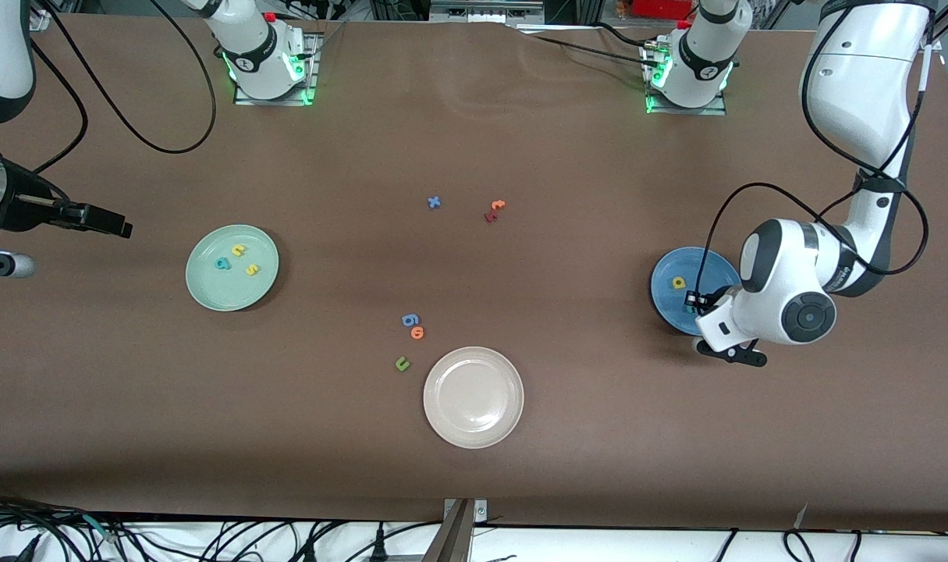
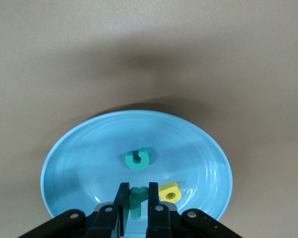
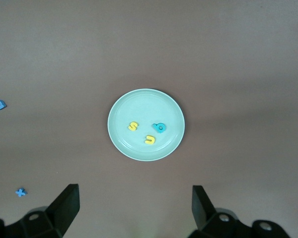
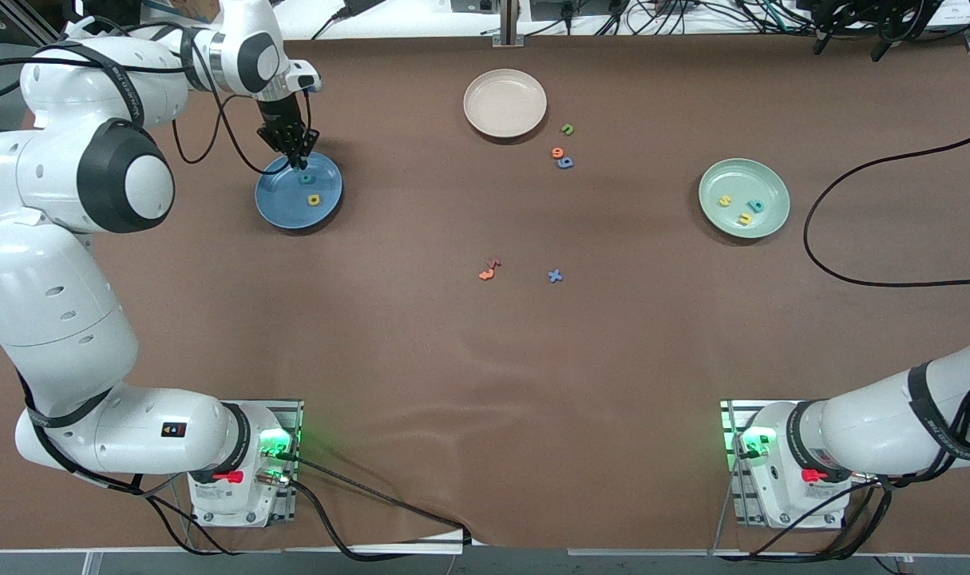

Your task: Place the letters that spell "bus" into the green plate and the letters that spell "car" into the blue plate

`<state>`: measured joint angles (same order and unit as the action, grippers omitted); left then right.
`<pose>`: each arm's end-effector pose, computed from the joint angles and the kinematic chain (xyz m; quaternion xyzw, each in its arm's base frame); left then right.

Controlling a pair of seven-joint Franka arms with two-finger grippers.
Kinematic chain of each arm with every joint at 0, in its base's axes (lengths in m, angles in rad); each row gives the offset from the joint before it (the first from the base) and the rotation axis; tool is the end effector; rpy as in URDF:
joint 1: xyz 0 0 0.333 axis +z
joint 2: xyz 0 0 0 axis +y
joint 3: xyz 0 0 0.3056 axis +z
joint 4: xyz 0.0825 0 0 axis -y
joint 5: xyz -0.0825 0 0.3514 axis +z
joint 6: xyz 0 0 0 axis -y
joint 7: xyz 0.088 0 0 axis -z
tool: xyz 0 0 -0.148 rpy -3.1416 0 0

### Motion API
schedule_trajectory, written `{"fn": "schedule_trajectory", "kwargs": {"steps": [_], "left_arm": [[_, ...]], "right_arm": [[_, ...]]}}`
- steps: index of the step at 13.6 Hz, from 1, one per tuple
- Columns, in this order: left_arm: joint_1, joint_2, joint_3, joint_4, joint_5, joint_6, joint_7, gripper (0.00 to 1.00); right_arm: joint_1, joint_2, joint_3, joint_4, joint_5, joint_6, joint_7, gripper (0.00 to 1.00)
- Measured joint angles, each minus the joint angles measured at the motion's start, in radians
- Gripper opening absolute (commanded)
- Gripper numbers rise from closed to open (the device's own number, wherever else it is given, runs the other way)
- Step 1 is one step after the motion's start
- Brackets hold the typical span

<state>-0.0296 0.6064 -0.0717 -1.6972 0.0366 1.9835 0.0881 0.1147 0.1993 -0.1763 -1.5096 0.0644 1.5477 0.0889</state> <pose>0.5930 -0.0546 0.1959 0.9822 -0.1002 -0.1585 0.0047 0.5634 -0.0176 0.4909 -0.9938 0.0764 0.0791 0.0136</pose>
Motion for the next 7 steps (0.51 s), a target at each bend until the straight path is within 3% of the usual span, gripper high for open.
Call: {"fn": "schedule_trajectory", "kwargs": {"steps": [1, 7], "left_arm": [[0.002, -0.016, 0.000, -0.029, 0.000, 0.024, 0.000, 0.99], [0.011, -0.046, 0.000, -0.069, 0.000, 0.067, 0.029, 1.00]], "right_arm": [[0.000, 0.000, 0.000, 0.000, 0.000, 0.001, 0.000, 1.00], [0.000, -0.018, 0.001, 0.001, -0.001, 0.006, 0.001, 1.00]]}}
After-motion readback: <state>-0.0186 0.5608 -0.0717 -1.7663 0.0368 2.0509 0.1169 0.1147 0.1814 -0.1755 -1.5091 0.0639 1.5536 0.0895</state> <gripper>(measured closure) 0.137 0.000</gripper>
